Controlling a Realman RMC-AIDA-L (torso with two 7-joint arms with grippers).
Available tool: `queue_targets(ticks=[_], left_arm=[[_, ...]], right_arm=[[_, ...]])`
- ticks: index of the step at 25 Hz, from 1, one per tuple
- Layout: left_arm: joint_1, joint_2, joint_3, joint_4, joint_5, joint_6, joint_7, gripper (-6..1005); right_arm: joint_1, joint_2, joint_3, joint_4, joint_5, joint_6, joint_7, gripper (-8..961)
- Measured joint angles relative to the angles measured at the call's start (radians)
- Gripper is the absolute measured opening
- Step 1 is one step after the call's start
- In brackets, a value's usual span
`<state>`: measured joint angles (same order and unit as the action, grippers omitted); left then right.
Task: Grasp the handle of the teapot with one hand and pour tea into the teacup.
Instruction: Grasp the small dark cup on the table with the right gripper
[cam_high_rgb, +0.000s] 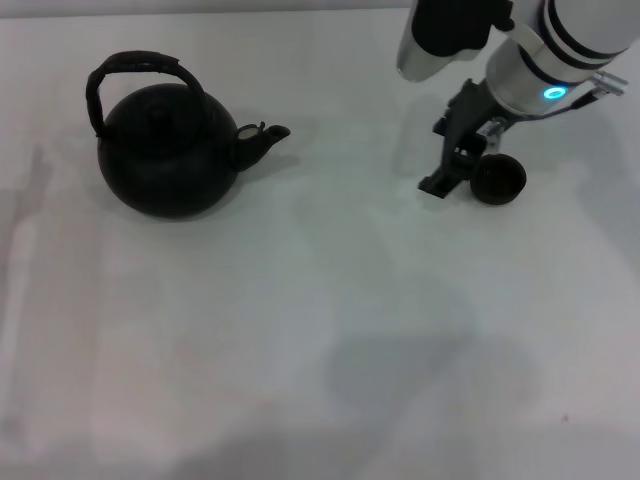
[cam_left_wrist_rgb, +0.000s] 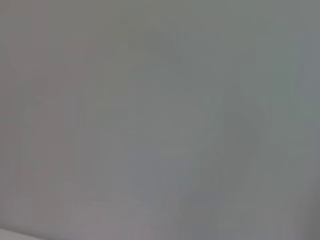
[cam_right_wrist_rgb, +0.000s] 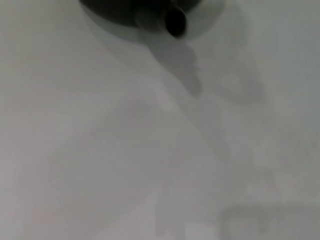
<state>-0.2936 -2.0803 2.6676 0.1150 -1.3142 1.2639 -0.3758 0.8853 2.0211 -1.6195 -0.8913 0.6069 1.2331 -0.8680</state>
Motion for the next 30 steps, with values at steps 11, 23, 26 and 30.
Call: queue_targets(ticks=[11,23,26,30], left_arm=[[0.004,0.0,0.002,0.0,0.0,0.0,0.0,875],[0.001,0.0,-0.003,0.005,-0.002,0.0,0.0,875],[0.002,0.0,-0.003,0.006,-0.003,0.001,0.0,875],[0.002,0.0,-0.006,0.007,-0.004,0.004,0.0,874]], right_arm=[[-0.013,-0.008,0.007,0.048,-0.078,0.006,0.041,773],[-0.037,-0.01,0.037,0.049,-0.136,0.014,0.048,747],[-0.035,-0.009,0.042,0.049,-0.137,0.025,0.048,741],[-0.029,-0.009,0.043,0.043,-0.149,0.044,0.048,732]])
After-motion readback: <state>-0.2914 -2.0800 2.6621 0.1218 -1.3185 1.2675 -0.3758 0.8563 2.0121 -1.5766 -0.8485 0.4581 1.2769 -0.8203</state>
